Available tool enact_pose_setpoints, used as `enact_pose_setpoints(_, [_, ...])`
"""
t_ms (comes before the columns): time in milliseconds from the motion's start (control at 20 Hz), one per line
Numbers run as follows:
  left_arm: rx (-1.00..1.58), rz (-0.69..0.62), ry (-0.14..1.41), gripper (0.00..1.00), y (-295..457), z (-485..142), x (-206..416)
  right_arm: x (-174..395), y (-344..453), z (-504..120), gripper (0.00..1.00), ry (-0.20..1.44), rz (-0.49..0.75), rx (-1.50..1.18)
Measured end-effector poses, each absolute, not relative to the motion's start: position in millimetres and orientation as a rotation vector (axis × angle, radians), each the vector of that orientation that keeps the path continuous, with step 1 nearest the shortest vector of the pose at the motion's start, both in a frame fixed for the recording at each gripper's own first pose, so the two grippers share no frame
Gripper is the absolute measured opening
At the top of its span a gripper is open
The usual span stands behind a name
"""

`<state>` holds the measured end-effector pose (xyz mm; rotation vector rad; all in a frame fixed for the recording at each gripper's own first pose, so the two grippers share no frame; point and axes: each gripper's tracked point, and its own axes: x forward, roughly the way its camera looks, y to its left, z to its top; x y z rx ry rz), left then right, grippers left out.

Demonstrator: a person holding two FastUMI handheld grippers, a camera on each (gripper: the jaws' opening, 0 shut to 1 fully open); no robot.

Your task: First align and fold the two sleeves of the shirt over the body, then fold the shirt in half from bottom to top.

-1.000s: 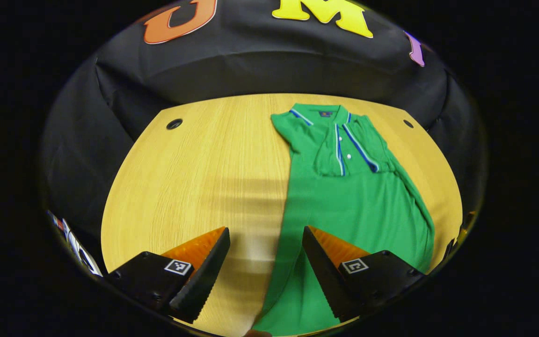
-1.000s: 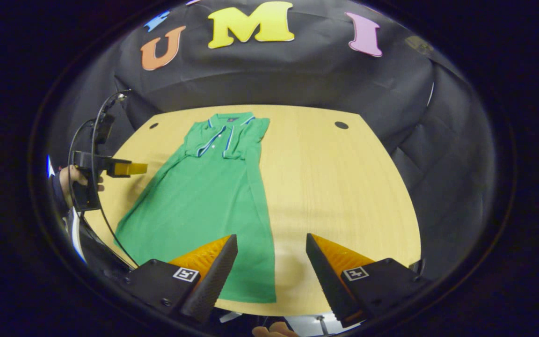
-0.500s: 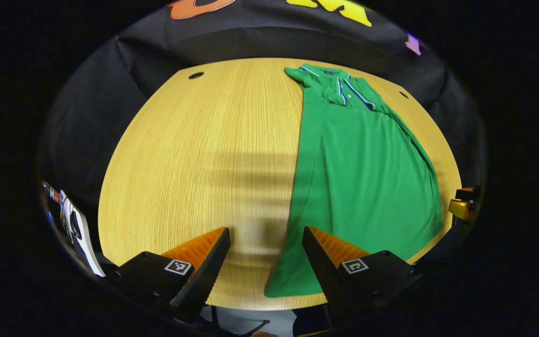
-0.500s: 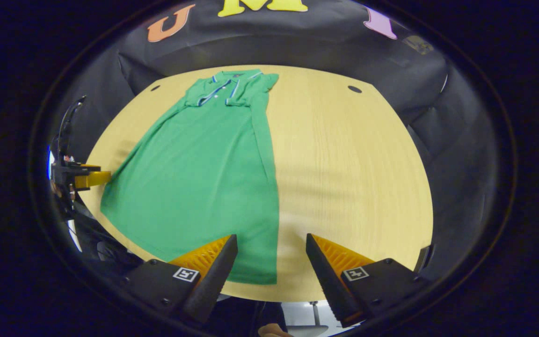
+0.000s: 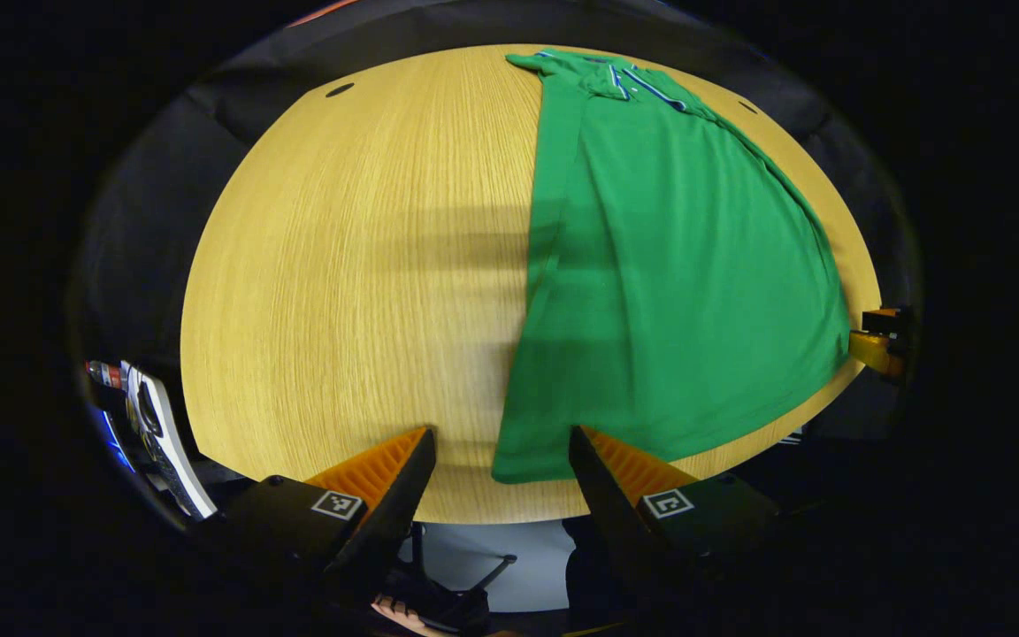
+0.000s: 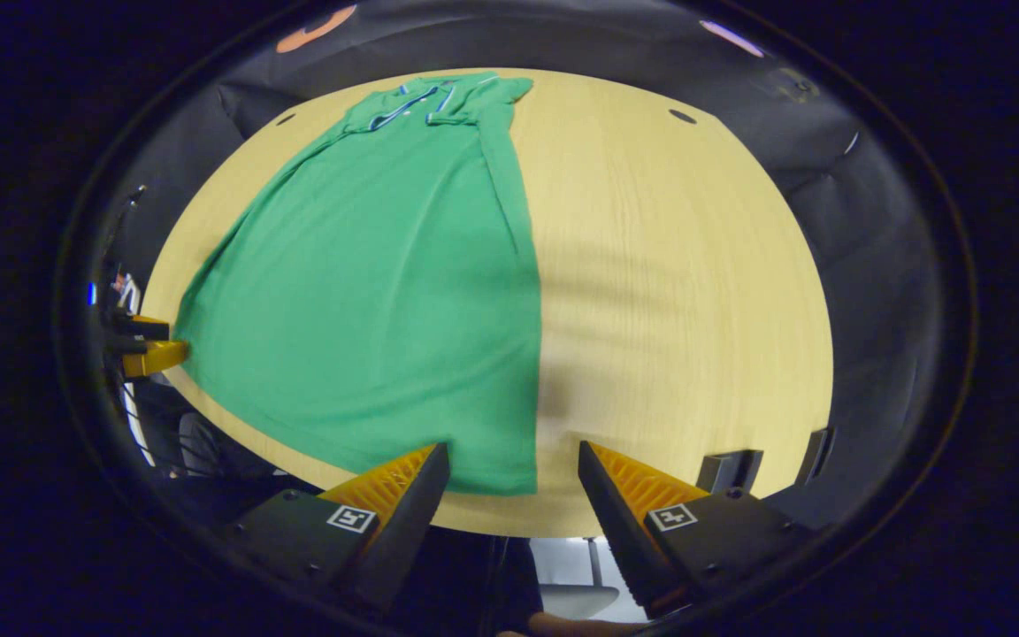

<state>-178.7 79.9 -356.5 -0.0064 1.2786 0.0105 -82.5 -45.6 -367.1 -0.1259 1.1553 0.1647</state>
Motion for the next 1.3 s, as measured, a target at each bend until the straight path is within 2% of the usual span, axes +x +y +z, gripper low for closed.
enact_pose_setpoints(200, [-0.102, 0.022, 1.340, 0.89, 76.4, -362.1, -179.4, -84.9, -46.3, -375.1, 0.95, 1.207, 0.133, -0.134])
enact_pose_setpoints(500, [-0.099, 0.005, 1.419, 0.86, 73.4, -365.4, -176.6, -87.5, -41.3, -379.5, 0.93, 1.318, 0.097, -0.014])
enact_pose_setpoints(600, [-0.095, -0.006, 1.431, 0.85, 70.7, -365.5, -178.0, -84.6, -40.8, -379.7, 0.84, 1.337, 0.085, 0.001])
enact_pose_setpoints(700, [-0.097, -0.017, 1.445, 0.77, 64.7, -365.8, -179.6, -78.8, -34.9, -379.1, 0.80, 1.334, 0.096, -0.010])
enact_pose_setpoints(750, [-0.099, -0.017, 1.454, 0.79, 62.3, -366.3, -179.9, -77.6, -32.6, -379.2, 0.70, 1.335, 0.104, -0.021])
enact_pose_setpoints(850, [-0.090, -0.030, 1.478, 0.56, 58.2, -366.5, -179.8, -77.5, -29.3, -379.4, 0.60, 1.344, 0.130, -0.054])
enact_pose_setpoints(950, [-0.086, -0.037, 1.497, 0.49, 57.7, -365.3, -178.9, -77.0, -28.0, -385.6, 0.55, 1.356, 0.148, -0.065])
enact_pose_setpoints(1050, [-0.085, -0.037, 1.499, 0.47, 55.7, -366.2, -176.4, -73.7, -28.8, -379.0, 0.33, 1.384, 0.127, -0.047])
enact_pose_setpoints(1150, [-0.087, -0.049, 1.495, 0.42, 52.0, -365.3, -176.7, -72.9, -27.2, -379.2, 0.29, 1.400, 0.142, -0.064])
enact_pose_setpoints(1200, [-0.099, -0.056, 1.496, 0.34, 49.2, -365.8, -175.3, -73.8, -27.5, -378.8, 0.33, 1.403, 0.153, -0.072])
enact_pose_setpoints(1250, [-0.117, -0.059, 1.500, 0.35, 45.6, -366.0, -174.5, -73.9, -28.0, -378.6, 0.33, 1.404, 0.162, -0.077])
enact_pose_setpoints(1300, [-0.129, -0.055, 1.501, 0.14, 43.3, -365.1, -173.0, -68.3, -26.3, -378.2, 0.33, 1.395, 0.160, -0.047])
